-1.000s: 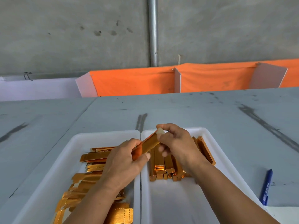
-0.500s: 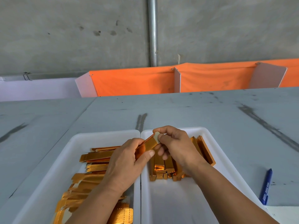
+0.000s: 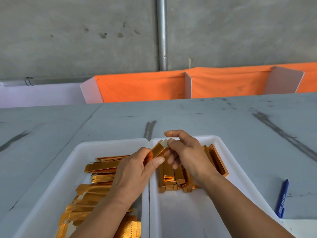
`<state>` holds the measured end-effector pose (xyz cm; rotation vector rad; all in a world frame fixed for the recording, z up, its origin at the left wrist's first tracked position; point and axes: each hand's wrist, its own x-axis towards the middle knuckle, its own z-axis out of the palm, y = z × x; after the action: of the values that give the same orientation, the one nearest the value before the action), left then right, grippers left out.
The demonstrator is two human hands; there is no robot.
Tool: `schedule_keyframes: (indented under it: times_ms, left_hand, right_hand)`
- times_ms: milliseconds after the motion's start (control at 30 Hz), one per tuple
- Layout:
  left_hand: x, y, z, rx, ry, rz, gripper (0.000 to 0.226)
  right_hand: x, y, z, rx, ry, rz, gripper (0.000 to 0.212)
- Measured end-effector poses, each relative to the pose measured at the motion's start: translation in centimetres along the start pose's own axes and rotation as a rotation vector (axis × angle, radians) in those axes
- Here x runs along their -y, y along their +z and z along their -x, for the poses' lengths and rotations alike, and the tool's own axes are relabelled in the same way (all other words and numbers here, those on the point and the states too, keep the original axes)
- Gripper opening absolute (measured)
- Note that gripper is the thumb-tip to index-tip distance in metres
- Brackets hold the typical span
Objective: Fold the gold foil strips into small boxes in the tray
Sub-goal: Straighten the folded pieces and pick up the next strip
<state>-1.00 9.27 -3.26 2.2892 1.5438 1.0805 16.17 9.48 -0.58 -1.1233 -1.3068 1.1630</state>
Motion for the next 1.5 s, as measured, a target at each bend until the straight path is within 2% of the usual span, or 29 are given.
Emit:
schedule_keyframes:
  times_ms: [133, 333, 500, 867, 1133, 1500]
  left_hand:
    - [0.0, 0.1, 0.0, -0.024, -0.042, 0.014, 0.055]
    - [-0.3, 0.2, -0.1, -0.035, -0.075, -0.005, 0.056]
    - [-0.4, 0.1, 0.0, -0.057, -0.087, -0.009, 0.050]
    - [-0.3, 0.2, -0.1, -0.052, -0.078, -0.098, 0.044]
    - [-0.3, 0.2, 0.0, -0.055, -0.035, -0.144, 0.052]
    - [-0.3, 0.2, 0.2, -0.033, -0.011, -0.168, 0.042]
  right_hand:
    - [-0.4, 0.2, 0.0, -0.130, -0.170, 0.203, 0.017]
    - [-0.7, 0.7, 0.2, -0.188, -0.347, 0.459, 0.017]
    - [-0.6, 0.7, 0.0, -0.246, -0.359, 0.546, 0.019]
    - [-1.1, 0.8, 0.0, -0.165, -0.397, 0.606, 0.016]
    - [-1.5, 0.7, -0.1, -0.167, -0.449, 0.802, 0.013]
    - [-1.1, 0.6, 0.0, -0.072, -0.312, 0.624, 0.013]
